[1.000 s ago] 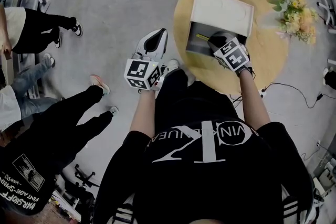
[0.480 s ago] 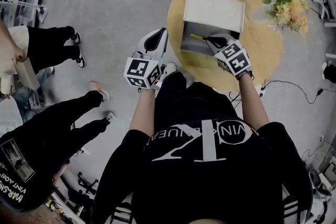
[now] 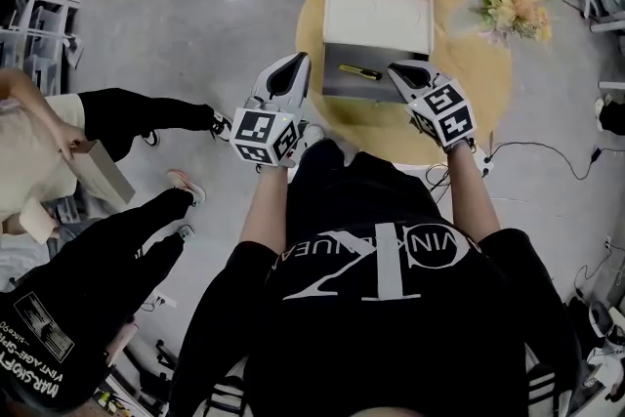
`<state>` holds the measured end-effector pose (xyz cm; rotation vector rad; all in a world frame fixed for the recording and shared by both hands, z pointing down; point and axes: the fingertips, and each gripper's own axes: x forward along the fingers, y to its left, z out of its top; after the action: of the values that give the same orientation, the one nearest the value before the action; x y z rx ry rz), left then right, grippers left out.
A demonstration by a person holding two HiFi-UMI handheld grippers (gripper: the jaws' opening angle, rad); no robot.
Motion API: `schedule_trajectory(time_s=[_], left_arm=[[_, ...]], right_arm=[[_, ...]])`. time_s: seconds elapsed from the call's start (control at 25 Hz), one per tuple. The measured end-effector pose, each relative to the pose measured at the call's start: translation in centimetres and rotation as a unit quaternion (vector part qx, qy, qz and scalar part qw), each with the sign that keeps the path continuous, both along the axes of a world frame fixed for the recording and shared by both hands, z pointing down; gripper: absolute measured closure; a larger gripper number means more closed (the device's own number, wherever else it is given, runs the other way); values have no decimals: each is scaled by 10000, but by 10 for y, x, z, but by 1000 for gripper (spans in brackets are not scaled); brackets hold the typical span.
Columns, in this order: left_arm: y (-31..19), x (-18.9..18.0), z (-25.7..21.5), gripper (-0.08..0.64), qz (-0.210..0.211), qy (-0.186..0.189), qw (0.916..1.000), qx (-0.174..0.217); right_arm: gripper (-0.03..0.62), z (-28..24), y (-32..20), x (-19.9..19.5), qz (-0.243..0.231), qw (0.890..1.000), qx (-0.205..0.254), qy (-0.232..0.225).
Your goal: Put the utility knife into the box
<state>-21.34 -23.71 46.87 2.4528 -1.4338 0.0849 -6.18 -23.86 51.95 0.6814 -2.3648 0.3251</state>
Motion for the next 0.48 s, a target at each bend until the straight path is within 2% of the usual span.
schedule_trajectory(time_s=[0.48], left_arm=[[-10, 12, -21, 549, -30, -122, 9991, 399]], right_arm=[[574, -40, -20, 41, 933, 9924, 512, -624]])
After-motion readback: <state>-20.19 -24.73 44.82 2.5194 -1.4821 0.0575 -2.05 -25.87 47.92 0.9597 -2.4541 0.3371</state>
